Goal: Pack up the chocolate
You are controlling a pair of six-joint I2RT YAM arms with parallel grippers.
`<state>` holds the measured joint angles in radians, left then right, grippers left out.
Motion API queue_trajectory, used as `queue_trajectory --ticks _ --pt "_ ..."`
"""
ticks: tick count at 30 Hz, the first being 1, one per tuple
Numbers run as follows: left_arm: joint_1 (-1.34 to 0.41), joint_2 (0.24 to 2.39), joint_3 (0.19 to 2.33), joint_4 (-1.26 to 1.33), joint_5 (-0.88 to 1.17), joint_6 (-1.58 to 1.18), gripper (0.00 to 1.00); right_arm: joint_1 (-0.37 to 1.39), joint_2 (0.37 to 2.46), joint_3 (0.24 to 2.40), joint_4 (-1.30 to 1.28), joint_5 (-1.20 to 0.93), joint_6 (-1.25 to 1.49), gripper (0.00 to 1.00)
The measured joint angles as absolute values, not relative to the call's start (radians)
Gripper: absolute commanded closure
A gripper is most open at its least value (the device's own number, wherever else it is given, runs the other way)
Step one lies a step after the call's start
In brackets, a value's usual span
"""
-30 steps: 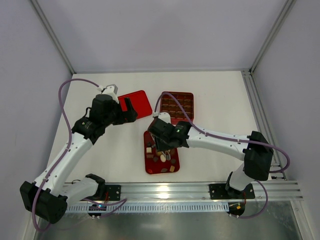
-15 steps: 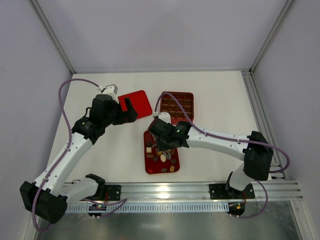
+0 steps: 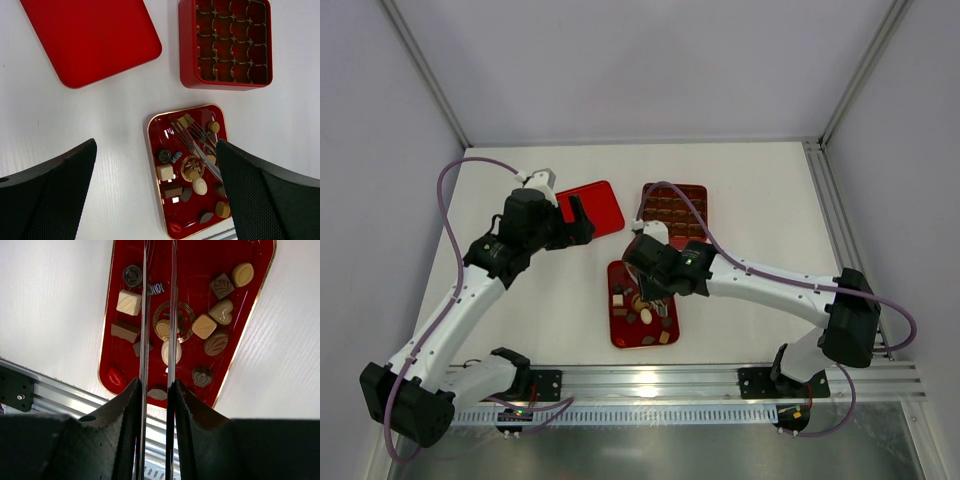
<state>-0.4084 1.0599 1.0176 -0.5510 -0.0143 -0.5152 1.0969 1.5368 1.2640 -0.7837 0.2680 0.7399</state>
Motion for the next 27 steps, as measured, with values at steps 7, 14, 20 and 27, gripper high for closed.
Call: queue_trajectory --ticks 7,14,20,27 --pt "-0.408 1.060 1.018 -0.551 -0.015 -0.515 0.00 1.097 1.485 1.256 -0.798 0.268 0.740 0.69" --pt "-0.408 1.060 1.018 -0.551 -0.014 -0.515 0.00 1.084 1.450 1.256 -0.817 0.275 0.728 0.70" --pt "-0.408 1.060 1.018 -0.551 -0.014 -0.515 0.00 1.030 1.423 1.256 -0.833 0.282 0.701 0.69" --pt "-0.408 1.060 1.018 -0.551 -0.015 -0.515 0.00 0.898 1.404 1.258 -0.820 0.263 0.645 0.69"
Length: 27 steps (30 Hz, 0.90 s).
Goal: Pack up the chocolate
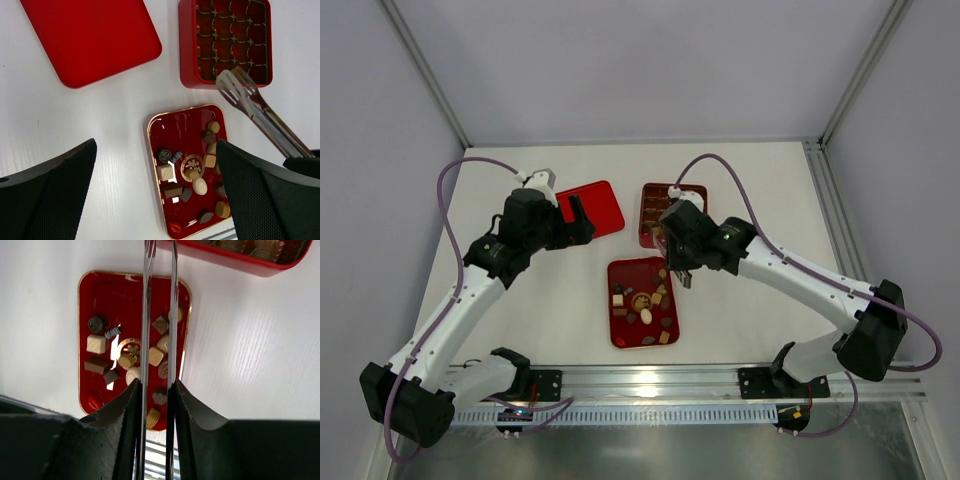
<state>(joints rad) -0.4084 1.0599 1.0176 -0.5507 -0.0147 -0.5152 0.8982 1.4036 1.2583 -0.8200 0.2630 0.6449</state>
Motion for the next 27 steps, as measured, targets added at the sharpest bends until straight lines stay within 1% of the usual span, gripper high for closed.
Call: queue_trajectory --ticks 6,11,19,27 --pt "-0.408 1.060 1.018 -0.551 -0.015 -0.515 0.00 0.766 1.439 1.308 -0.786 0.237 0.585 0.69" --pt "-0.408 1.060 1.018 -0.551 -0.015 -0.515 0.00 0.698 1.553 1.429 -0.752 0.230 0.537 0.69" --pt "-0.408 1.060 1.018 -0.551 -0.015 -0.515 0.00 0.640 1.716 1.531 -0.727 0.215 0.491 0.69" --pt "-0.408 1.060 1.018 -0.551 -0.015 -0.515 0.00 0.627 1.790 1.608 -0.728 0.206 0.468 0.69"
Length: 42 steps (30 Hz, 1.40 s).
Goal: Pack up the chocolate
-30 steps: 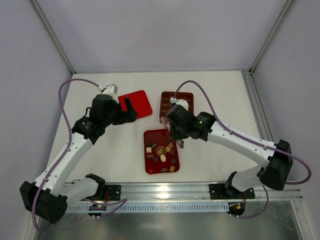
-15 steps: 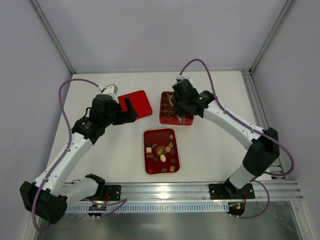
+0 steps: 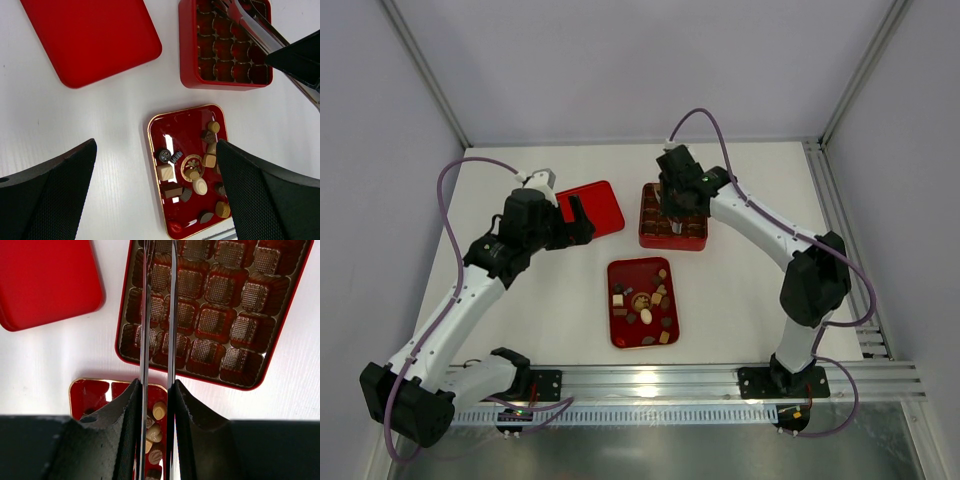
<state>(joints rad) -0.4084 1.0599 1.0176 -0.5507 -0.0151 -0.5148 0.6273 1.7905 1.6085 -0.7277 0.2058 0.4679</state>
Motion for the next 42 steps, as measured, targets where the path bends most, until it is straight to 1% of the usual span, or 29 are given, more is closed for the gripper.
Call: queue_trajectory --ticks 9,13,18,34,38,42 --pt "-0.408 1.060 1.018 -0.551 -0.015 -0.515 0.00 0.627 1.821 1.620 -0.727 0.196 0.465 0.68" --pt "-0.408 1.060 1.018 -0.551 -0.015 -0.515 0.00 0.627 1.841 1.621 -0.725 0.187 0.465 0.62" --pt "-0.408 1.060 1.018 -0.551 -0.015 -0.515 0.00 0.627 1.847 1.622 -0.725 0.179 0.463 0.57" --pt "-0.408 1.060 1.018 -0.551 -0.015 -0.515 0.00 0.627 1.834 1.623 -0.727 0.176 0.459 0.57" --pt "-0.408 1.060 1.018 -0.551 -0.014 -0.515 0.00 0.629 1.773 1.615 -0.737 0.165 0.453 0.58" --pt "-0.408 1.060 1.018 -0.551 -0.014 -0.515 0.00 0.649 1.661 1.558 -0.739 0.153 0.447 0.58"
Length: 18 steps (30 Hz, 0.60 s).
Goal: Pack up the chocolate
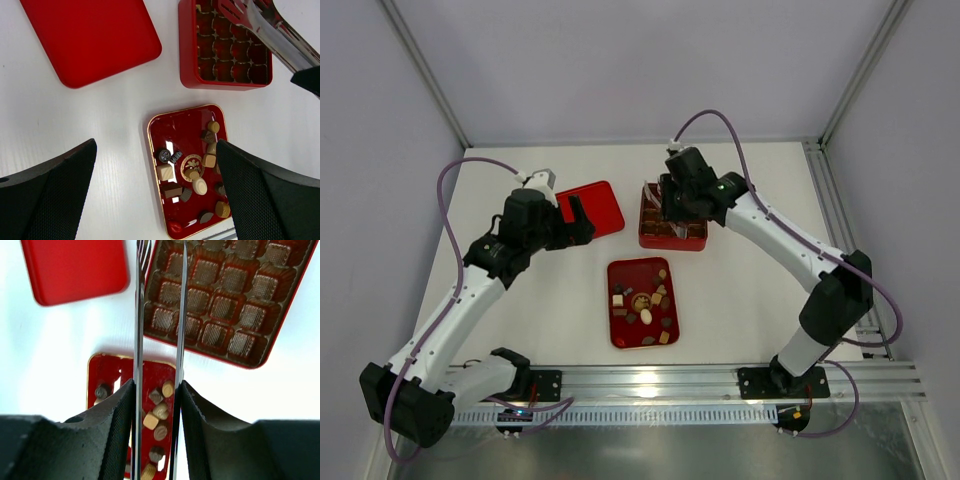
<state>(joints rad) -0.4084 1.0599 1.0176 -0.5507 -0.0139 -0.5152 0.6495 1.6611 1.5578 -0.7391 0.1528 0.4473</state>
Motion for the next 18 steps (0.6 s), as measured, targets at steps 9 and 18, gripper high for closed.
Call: queue_trajectory --ticks 9,18 --pt "-0.408 1.061 1.018 -0.551 0.016 -0.516 0.00 0.804 1.515 1.404 -0.792 0.118 0.447 0.58" --pt "-0.408 1.069 1.018 -0.551 0.020 -0.516 0.00 0.955 1.427 1.279 -0.845 0.091 0.466 0.58"
